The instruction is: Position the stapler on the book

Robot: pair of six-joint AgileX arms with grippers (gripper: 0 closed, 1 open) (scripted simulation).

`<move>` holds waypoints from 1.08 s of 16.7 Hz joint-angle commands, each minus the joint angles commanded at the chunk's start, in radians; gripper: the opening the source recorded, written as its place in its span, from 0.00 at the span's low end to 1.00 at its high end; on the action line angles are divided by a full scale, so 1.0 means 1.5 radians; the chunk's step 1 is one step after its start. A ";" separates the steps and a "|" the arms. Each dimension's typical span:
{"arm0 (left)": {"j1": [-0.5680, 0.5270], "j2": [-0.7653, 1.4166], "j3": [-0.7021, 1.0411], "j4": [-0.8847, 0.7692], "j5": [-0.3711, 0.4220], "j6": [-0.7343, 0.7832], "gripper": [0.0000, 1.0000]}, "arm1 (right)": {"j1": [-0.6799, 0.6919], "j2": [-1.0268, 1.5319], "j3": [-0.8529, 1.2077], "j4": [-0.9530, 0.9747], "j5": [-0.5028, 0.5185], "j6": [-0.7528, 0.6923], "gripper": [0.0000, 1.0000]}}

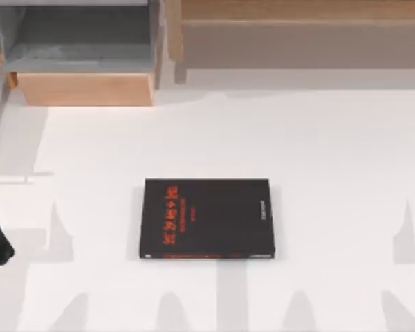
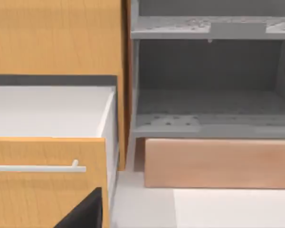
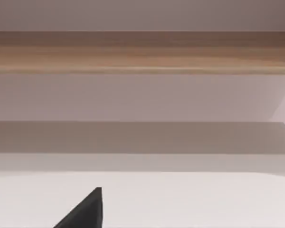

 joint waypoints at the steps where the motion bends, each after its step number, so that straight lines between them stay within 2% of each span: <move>1: 0.000 0.000 0.000 0.000 0.000 0.000 1.00 | 0.000 0.000 0.000 0.000 0.000 0.000 1.00; 5: 0.015 0.030 0.035 -0.022 0.009 0.001 1.00 | 0.000 0.000 0.000 0.000 0.000 0.000 1.00; 9: 0.066 0.153 0.173 -0.103 0.039 0.003 1.00 | 0.000 0.000 0.000 0.000 0.000 0.000 1.00; 12: 0.110 0.308 0.343 -0.188 0.066 0.009 1.00 | 0.000 0.000 0.000 0.000 0.000 0.000 1.00; 18: 0.180 0.706 0.789 -0.364 0.103 0.034 1.00 | 0.000 0.000 0.000 0.000 0.000 0.000 1.00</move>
